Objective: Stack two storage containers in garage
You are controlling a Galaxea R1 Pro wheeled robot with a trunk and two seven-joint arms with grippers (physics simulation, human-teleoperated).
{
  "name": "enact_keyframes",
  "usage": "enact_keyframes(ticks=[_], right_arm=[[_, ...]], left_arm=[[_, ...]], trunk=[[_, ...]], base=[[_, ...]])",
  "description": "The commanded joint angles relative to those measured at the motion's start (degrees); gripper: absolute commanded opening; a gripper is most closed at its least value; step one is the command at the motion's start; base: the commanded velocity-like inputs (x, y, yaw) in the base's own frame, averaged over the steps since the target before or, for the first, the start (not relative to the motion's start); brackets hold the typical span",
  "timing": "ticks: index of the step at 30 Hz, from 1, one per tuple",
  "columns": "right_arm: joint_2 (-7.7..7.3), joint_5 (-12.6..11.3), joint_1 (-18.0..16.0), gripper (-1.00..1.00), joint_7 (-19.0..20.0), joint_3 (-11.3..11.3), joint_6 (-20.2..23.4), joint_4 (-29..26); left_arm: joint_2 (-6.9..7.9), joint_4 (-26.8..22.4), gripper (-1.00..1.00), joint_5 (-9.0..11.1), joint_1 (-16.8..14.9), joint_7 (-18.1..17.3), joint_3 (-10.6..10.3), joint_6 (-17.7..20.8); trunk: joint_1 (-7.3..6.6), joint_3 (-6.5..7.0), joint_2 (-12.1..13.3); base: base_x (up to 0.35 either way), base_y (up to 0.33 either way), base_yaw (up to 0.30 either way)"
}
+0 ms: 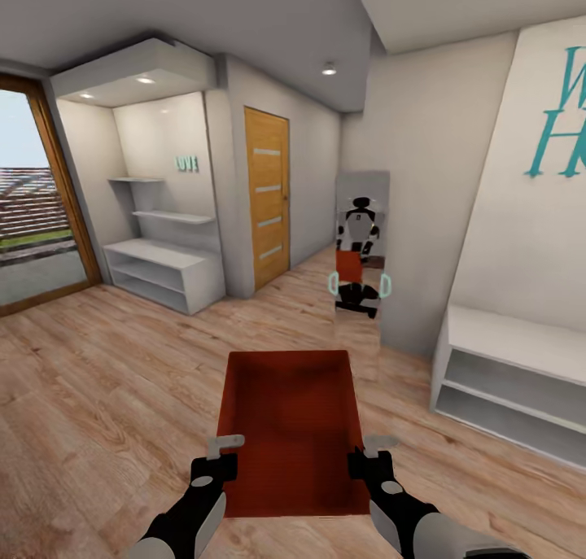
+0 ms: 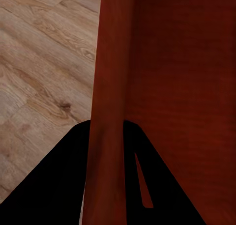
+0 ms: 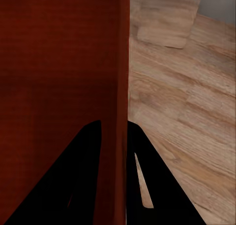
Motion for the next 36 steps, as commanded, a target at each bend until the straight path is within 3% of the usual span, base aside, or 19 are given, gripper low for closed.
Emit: enact_keyframes(ticks=[1,29,36], right_arm=[[-0.16,0.0,0.0,-1.0,-0.4,-1.1,-0.1,0.1],[-0.13,0.0,0.0,-1.0,-0.4,-1.1,-0.1,0.1],[-0.09,0.0,0.0,-1.0,-0.5,-1.1,-0.1,0.1]], left_arm=[[0.54,-2.5,-1.0,-0.8,-0.1,0.5,1.6,0.1],[0.53,-2.5,-1.0,-0.8,-0.1,0.5,1.6,0.1],[0.52,-2.5,-1.0,-0.8,-0.1,0.5,1.6,0.1]], trunk=[[0.04,-0.08,-0.1],[0.04,-0.08,-0.1],[0.04,-0.08,-0.1]], base=[[0.321,0.0,0.267],[0.321,0.0,0.266],[0.321,0.0,0.055]])
